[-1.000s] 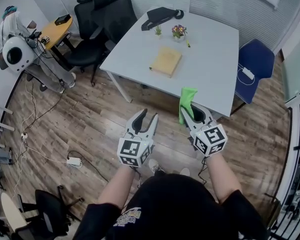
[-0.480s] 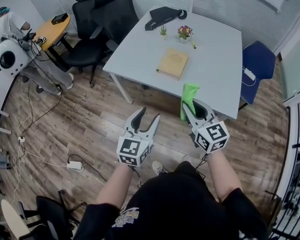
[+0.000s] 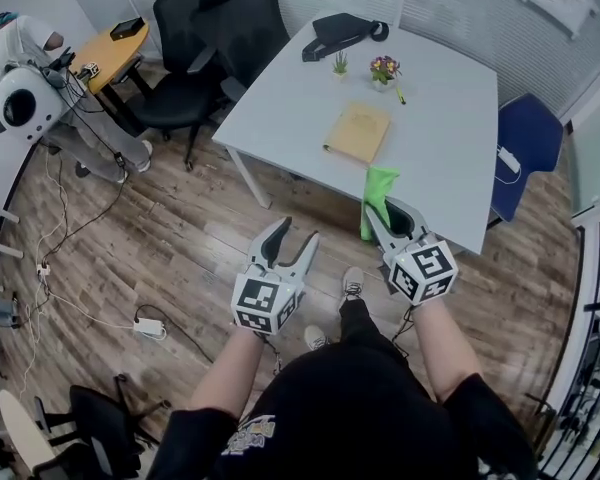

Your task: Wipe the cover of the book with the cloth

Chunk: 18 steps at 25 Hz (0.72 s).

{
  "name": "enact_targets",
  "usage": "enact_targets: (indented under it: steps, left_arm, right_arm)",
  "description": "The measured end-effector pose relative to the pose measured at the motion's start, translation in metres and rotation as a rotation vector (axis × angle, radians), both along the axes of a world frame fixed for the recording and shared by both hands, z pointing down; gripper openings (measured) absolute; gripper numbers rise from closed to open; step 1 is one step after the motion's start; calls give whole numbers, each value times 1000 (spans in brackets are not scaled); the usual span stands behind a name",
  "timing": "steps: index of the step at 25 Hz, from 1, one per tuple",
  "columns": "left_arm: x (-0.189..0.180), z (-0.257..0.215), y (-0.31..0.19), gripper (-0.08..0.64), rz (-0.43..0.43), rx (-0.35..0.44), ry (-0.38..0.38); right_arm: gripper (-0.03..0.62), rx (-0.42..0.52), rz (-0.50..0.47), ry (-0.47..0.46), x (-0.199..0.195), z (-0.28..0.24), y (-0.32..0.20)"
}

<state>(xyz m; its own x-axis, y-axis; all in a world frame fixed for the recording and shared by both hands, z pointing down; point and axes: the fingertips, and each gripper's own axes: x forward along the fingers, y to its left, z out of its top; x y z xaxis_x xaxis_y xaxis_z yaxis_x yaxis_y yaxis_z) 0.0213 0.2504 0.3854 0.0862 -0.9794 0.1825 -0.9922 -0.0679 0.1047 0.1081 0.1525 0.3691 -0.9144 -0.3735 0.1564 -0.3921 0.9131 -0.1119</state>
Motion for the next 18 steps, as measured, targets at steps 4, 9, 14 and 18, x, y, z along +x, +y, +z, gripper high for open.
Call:
enact_targets:
  steps: [4, 9, 14, 18]
  left_arm:
    - [-10, 6, -21, 209, -2, -18, -5]
    - [-25, 13, -63, 209, -14, -45, 3]
    - [-38, 27, -113, 209, -17, -77, 16]
    - [-47, 39, -153, 209, -25, -101, 27]
  right_arm:
    - [98, -11, -12, -7, -14, 4, -24]
    - [98, -36, -19, -4, -27, 13, -70]
    - [98, -73, -31, -1, -44, 29, -123]
    - [98, -92, -50, 3, -57, 38, -161]
